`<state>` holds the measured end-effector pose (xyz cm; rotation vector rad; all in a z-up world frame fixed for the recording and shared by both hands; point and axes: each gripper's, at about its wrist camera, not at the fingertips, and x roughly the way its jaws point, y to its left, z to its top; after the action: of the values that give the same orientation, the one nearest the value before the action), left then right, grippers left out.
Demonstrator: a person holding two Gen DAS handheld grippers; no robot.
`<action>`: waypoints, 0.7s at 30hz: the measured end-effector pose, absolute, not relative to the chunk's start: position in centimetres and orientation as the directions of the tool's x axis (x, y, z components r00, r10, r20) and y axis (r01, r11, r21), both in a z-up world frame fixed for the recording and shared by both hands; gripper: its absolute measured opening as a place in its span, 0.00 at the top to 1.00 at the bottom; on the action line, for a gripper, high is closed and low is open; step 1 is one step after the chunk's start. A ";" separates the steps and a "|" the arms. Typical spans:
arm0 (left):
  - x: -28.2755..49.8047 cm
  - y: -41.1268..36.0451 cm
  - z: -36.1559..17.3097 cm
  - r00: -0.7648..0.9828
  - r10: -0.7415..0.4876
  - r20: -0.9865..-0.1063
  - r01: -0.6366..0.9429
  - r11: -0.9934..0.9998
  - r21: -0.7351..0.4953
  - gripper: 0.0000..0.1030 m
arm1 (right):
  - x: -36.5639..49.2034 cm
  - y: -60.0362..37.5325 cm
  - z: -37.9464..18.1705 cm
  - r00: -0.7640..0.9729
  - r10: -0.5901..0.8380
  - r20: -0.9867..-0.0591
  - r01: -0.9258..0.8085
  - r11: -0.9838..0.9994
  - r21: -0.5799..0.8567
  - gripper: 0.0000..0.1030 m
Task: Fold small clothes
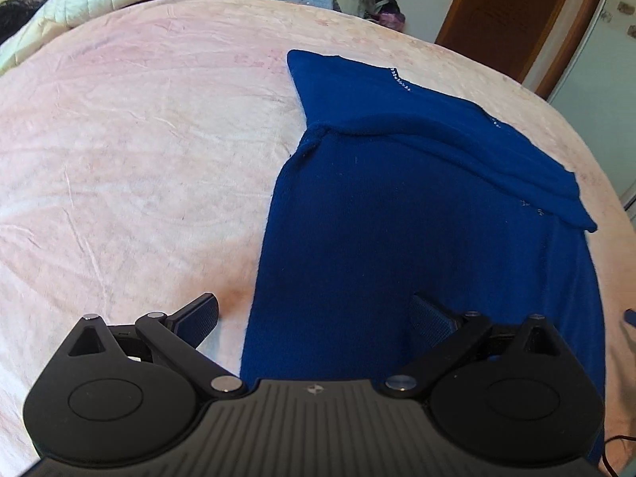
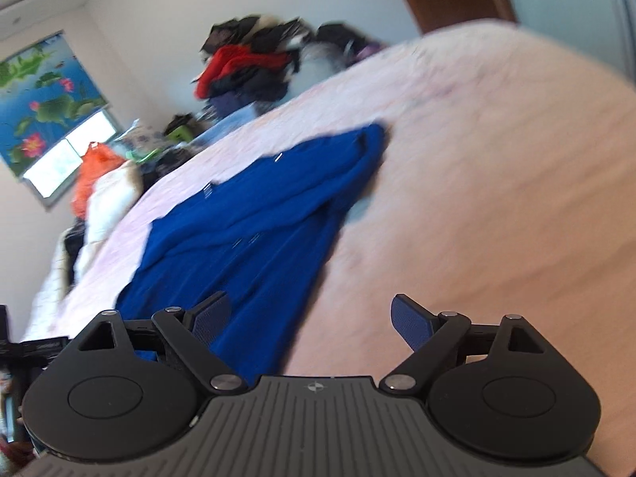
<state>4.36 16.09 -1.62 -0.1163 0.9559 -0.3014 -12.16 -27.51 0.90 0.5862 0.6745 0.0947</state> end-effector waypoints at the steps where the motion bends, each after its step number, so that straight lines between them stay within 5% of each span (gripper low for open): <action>1: 4.1 16.9 -1.7 0.534 -0.326 -0.780 0.208 0.945 -0.253 0.00 | -12.1 -26.8 0.4 0.770 0.294 -0.567 0.092 0.828 0.554 0.14; 13: 1.2 17.2 -2.7 0.503 -0.477 -0.720 0.356 0.874 -0.331 0.02 | -13.6 -22.3 0.1 0.709 0.437 -0.553 -0.048 0.812 0.582 0.17; 16: 0.7 15.8 -2.7 0.516 -0.471 -0.715 0.392 0.873 -0.291 0.19 | -13.2 -21.5 -0.2 0.708 0.472 -0.526 -0.073 0.789 0.610 0.23; 17: 0.7 15.5 -2.7 0.523 -0.459 -0.718 0.395 0.877 -0.274 0.34 | -12.9 -21.5 -0.3 0.709 0.480 -0.516 -0.070 0.777 0.626 0.25; 21: 1.3 16.2 -2.7 0.537 -0.422 -0.730 0.342 0.901 -0.269 0.77 | -11.7 -21.6 -1.4 0.710 0.475 -0.520 -0.020 0.752 0.659 0.72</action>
<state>1.27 16.24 -2.72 -0.0979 0.8951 -0.4551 -11.74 -21.65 -1.41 0.6747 0.7387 0.2990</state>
